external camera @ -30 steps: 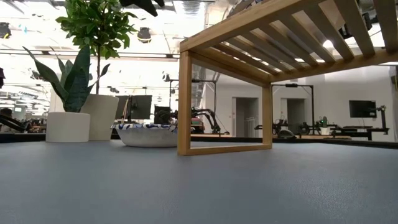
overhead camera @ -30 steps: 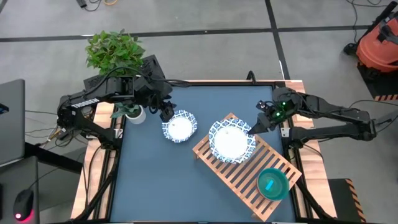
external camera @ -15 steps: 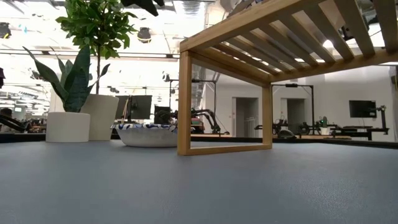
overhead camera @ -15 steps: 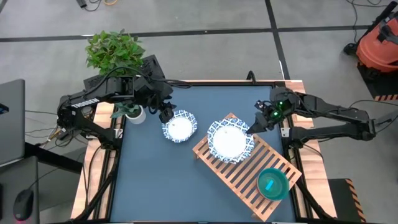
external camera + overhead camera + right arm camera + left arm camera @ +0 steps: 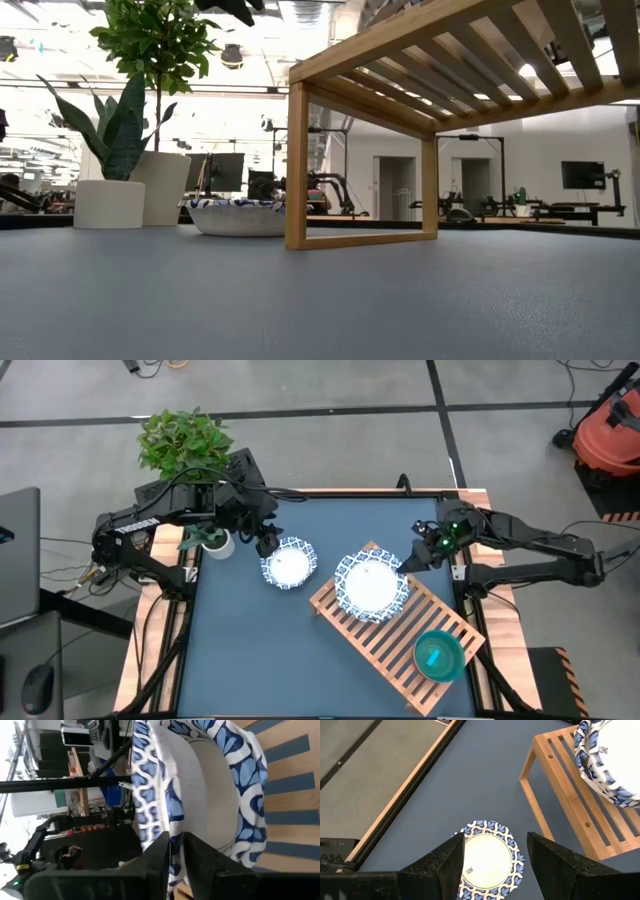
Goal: Place and stack bowls onto a shelf
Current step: Stack the large white bowl on top of the large white bowl on the shelf
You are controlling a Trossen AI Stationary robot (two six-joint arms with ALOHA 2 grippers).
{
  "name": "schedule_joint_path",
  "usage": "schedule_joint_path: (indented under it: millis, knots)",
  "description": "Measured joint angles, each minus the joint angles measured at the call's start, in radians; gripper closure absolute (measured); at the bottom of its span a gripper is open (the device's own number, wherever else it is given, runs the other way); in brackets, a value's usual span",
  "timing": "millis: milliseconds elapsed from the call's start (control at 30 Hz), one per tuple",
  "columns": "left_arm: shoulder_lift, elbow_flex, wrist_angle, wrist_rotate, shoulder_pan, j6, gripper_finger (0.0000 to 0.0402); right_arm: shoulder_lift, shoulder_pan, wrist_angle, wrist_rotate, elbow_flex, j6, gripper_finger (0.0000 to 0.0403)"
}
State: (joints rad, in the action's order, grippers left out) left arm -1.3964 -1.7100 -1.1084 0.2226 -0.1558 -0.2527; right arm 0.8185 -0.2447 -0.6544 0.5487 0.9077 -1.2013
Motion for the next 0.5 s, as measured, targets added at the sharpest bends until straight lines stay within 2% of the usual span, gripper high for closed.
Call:
schedule_joint_path:
  millis: [300, 500]
  knots:
    - [0.000, 0.000, 0.000, -0.013, 0.000, 0.013, 0.0203, -0.030, 0.000, -0.015, 0.002, 0.000, -0.056, 0.0256]
    - [0.000, 0.000, 0.000, -0.014, 0.000, 0.024, 0.0203, -0.030, 0.010, -0.109, 0.004, 0.000, -0.058, 0.0239]
